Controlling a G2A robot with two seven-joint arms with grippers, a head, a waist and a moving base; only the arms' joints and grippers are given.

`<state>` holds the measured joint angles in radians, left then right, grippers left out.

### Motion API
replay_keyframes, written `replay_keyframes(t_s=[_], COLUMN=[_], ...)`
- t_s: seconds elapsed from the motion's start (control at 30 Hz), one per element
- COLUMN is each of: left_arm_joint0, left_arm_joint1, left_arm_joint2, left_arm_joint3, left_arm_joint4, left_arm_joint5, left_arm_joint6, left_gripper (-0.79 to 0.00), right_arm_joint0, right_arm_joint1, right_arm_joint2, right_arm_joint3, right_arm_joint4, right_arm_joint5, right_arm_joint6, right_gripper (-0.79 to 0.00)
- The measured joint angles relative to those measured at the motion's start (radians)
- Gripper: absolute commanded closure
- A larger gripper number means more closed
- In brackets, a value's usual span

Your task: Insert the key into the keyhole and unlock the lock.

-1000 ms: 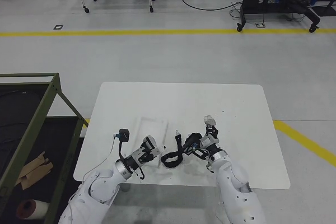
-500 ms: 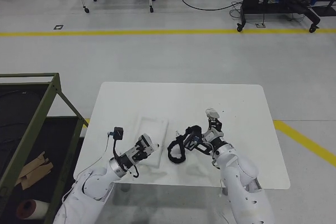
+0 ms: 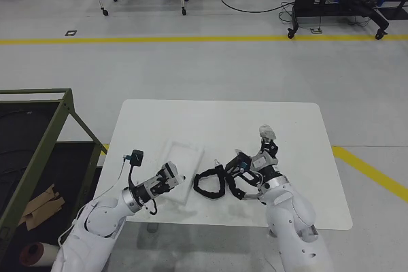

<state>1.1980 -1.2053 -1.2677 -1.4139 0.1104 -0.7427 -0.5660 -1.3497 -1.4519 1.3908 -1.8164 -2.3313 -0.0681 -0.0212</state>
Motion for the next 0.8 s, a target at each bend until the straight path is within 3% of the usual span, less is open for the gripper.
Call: replay_keyframes(t_s=[0.17,0.3,0.8], left_arm_joint0=[0.008,0.012,0.011], left_arm_joint1=[0.021,0.034,0.035], left_arm_joint2=[-0.079,-0.125,-0.127], left_arm_joint3=[-0.031,-0.048,-0.049], left_arm_joint4=[-0.07,-0.104,-0.106], left_arm_joint5=[-0.029,-0.034,-0.032], left_arm_joint6=[-0.055,-0.093,-0.095], left_gripper=[-0.785,-0.784,-0.785], right_arm_joint0=[0.03,0.014,0.014], right_arm_joint1=[-0.031,-0.048,-0.047], right_arm_joint2=[-0.039,-0.085,-0.084], right_arm_joint3=[0.094,0.13,0.129], right_arm_joint4=[0.158,0.315,0.299], right_arm_joint5=[0.493,0.728,0.724], right_arm_joint6=[-0.102,-0.18,-0.173], right_gripper=[-0.785,-0.785,-0.785])
